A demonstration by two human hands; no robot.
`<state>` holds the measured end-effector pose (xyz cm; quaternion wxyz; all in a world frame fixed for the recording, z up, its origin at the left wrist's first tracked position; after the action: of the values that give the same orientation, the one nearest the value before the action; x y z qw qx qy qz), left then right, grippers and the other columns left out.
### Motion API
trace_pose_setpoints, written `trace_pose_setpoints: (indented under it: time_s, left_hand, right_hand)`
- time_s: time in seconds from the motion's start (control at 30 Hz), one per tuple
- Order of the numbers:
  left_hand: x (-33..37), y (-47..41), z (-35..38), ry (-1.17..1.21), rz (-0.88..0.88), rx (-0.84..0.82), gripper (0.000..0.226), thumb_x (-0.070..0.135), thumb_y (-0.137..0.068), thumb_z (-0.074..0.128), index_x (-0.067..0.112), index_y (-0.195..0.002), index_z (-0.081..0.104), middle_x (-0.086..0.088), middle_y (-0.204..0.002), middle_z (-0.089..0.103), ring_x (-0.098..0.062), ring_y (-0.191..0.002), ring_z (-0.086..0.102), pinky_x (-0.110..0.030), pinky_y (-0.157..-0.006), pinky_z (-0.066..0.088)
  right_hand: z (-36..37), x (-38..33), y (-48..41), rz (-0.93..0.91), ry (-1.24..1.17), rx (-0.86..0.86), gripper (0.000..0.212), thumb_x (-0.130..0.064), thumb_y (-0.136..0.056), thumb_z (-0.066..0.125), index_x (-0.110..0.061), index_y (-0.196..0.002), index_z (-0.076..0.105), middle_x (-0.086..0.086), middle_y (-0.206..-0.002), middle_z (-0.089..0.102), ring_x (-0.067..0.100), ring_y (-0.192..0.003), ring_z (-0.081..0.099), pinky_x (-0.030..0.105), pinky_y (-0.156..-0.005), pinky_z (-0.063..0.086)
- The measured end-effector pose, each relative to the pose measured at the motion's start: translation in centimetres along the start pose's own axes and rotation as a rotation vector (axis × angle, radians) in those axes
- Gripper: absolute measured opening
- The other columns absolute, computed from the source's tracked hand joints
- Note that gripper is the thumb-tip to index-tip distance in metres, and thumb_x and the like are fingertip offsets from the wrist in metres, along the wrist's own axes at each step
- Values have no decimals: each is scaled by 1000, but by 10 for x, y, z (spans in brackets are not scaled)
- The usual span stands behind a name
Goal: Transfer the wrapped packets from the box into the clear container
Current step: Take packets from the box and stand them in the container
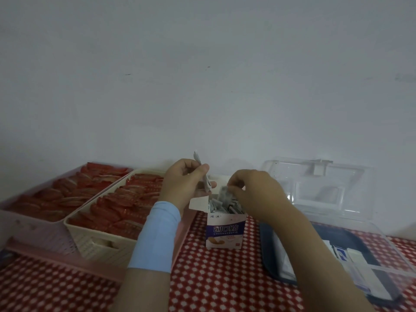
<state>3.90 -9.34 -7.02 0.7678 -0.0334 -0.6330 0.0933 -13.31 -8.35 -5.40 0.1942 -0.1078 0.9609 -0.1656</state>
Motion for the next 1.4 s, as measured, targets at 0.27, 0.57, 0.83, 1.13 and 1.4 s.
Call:
trace_pose_setpoints:
  time_s: [0.27,0.57,0.83,1.13,1.4]
  left_hand:
    - [2,0,-5,7,47,10,11,4,-90,69,2,-91,58,-17,-87,69,-34,-83,75,-39,-63,62]
    - [5,22,32,258,-155,-416,48,18,-80,64,-7,-121,57,-13,-96,72,-21,-73,71,-29,-59,58]
    - [-10,28,56,333,-222,-528,34,19,-82,62,1,-110,68,-18,-100,74,-28,-89,74,-37,-72,62]
    - [-14,19,47,349,-180,-445,32,23,-85,63,1,-108,72,-15,-100,72,-23,-87,72,-35,-70,61]
    - [-11,34,70,415,-195,-532,28,22,-90,57,3,-102,74,-14,-97,73,-24,-87,73,-33,-71,60]
  right_hand:
    - [-22,18,3,16,-311,143,17,-20,-98,62,-24,-107,76,-18,-77,66,-1,-62,60,16,-62,49]
    - [-50,2,16,-116,-669,200,22,-15,-96,63,-33,-87,73,-17,-67,68,4,-56,50,15,-54,45]
    - [-40,-1,19,-64,-727,308,19,-18,-96,63,-34,-96,72,-12,-78,71,5,-62,66,32,-53,60]
    - [-44,-15,32,-204,-592,32,30,-44,-73,82,-34,-90,60,-28,-133,51,-13,-120,47,12,-94,39]
    - [-49,-17,46,-320,-472,56,43,-24,-64,91,-18,-74,50,-11,-113,61,7,-96,62,25,-76,56]
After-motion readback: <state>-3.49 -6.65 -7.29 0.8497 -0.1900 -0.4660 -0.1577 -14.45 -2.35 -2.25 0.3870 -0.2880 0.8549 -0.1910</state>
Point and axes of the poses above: each hand's wrist, its own y-axis away from the middle knuckle, its own z-axis out of the palm, x = y × z, the point moved 6 cm from there along -y, towards the middle knuckle
